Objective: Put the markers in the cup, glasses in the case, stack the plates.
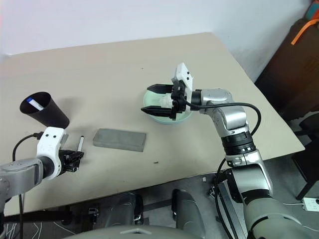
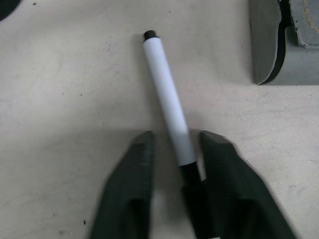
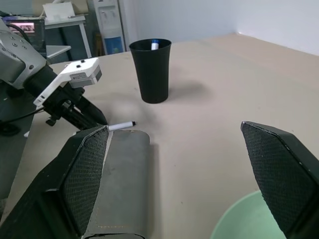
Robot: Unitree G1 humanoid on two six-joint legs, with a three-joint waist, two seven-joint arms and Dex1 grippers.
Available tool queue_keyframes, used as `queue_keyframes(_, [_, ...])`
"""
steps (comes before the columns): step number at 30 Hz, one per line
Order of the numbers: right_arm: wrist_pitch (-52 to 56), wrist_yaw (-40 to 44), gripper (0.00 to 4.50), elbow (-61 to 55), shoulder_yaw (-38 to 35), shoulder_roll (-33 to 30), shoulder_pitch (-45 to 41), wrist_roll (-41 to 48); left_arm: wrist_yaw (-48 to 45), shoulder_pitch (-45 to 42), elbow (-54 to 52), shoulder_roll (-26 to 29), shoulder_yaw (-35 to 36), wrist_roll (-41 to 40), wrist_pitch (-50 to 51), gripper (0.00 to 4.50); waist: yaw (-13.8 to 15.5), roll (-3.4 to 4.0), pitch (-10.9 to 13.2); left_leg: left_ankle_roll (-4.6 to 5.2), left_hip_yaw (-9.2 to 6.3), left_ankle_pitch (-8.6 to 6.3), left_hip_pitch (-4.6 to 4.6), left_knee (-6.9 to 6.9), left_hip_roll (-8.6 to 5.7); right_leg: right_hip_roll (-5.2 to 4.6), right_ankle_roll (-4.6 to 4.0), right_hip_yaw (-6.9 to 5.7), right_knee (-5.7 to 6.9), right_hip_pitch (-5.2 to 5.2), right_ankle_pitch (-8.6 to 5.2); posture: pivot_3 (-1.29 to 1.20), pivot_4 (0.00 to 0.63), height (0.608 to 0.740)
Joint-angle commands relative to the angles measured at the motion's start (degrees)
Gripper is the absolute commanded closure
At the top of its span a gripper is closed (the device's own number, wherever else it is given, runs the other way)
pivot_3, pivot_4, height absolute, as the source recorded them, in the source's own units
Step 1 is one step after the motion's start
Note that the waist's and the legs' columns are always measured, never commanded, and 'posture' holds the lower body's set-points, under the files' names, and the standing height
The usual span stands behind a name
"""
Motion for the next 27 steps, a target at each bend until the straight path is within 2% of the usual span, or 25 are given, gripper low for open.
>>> queue_keyframes(1, [-0.4,-0.3,0.02,-2.7,-1.1,-0.6,-0.3,0.5,-1.9,0.3,1.5,0.2,-1.3,2.1,3.1,4.29,0.0,0.0,0.0,0.0,0.0,0.0,0.0,0.0,0.0,0.0,0.0,0.0,0.0,0.0,0.0,0.0,0.15,0.735])
queue_keyframes(2, [-0.3,-0.4,0.02,-2.7,-1.2,-0.6,-0.3,0.5,-2.5,0.2,1.5,0.3,-1.4,2.5,3.2,4.49,0.0,0.01,0.0,0.0,0.0,0.0,0.0,0.0,0.0,0.0,0.0,0.0,0.0,0.0,0.0,0.0,0.15,0.735])
queue_keyframes(7, [0.0,-0.4,0.02,-2.9,-1.6,-0.8,-0.4,1.1,-6.7,0.2,0.6,2.5,-1.6,4.0,3.0,4.49,0.0,0.01,0.0,0.0,0.03,0.0,-0.01,-0.05,0.0,0.0,-0.01,0.0,0.0,-0.03,0.01,0.0,0.15,0.735])
queue_keyframes(12, [1.9,1.1,0.02,-3.9,-1.8,-1.6,-0.6,2.7,-13.2,1.2,-1.3,4.9,0.3,5.8,-5.2,4.49,-0.1,-0.03,0.1,0.0,0.02,0.0,-0.05,-0.06,0.0,-0.05,-0.01,0.03,0.0,-0.12,0.01,0.0,0.15,0.735])
queue_keyframes(14, [2.5,1.2,0.02,-4.5,-1.7,-1.7,-0.7,3.2,-18.2,2.0,-2.6,5.1,3.1,3.8,-9.2,4.49,0.0,-0.05,0.1,0.0,0.02,0.0,-0.09,-0.07,0.0,-0.06,-0.02,0.03,-0.01,-0.16,0.01,0.0,0.15,0.735])
queue_keyframes(17, [3.0,1.4,0.02,-5.7,-1.7,-1.5,-0.5,4.1,-26.0,3.1,-3.2,4.9,7.9,1.5,-16.5,4.49,0.0,-0.07,0.1,-0.01,0.01,0.0,-0.14,-0.09,0.01,-0.08,-0.02,0.02,-0.08,-0.21,0.01,0.0,0.15,0.735])
queue_keyframes(19, [3.2,1.6,0.02,-6.3,-1.5,-1.3,-0.4,4.6,-30.4,3.9,-2.4,5.3,10.2,3.0,-22.9,4.49,0.0,-0.05,0.1,-0.01,0.02,-0.01,-0.16,-0.11,0.01,-0.1,-0.02,0.02,-0.1,-0.23,0.01,0.0,0.15,0.735])
queue_keyframes(22, [3.0,1.5,0.02,-6.1,-1.4,-1.1,-0.6,4.5,-38.6,3.0,-0.8,2.8,13.2,3.5,-35.7,4.49,0.0,-0.04,0.1,-0.01,0.05,-0.01,-0.17,-0.14,0.01,-0.09,-0.02,0.02,-0.14,-0.23,0.01,0.0,0.15,0.735])
queue_keyframes(25, [2.8,2.0,0.02,-5.5,-1.2,-1.1,-0.9,4.6,-36.9,-2.4,1.8,0.3,16.1,2.5,-42.9,4.49,0.2,-0.05,0.2,-0.01,0.09,-0.01,-0.19,-0.15,0.0,-0.08,-0.02,0.01,-0.17,-0.2,0.01,0.0,0.15,0.735])
queue_keyframes(27, [2.7,2.1,0.02,-5.1,-1.0,-0.9,-1.2,4.5,-35.6,-6.3,3.2,-0.6,15.5,7.1,-50.0,4.49,0.3,-0.05,0.2,-0.01,0.07,-0.01,-0.21,-0.11,0.0,-0.05,-0.02,-0.05,-0.17,-0.15,0.01,0.0,0.15,0.735])
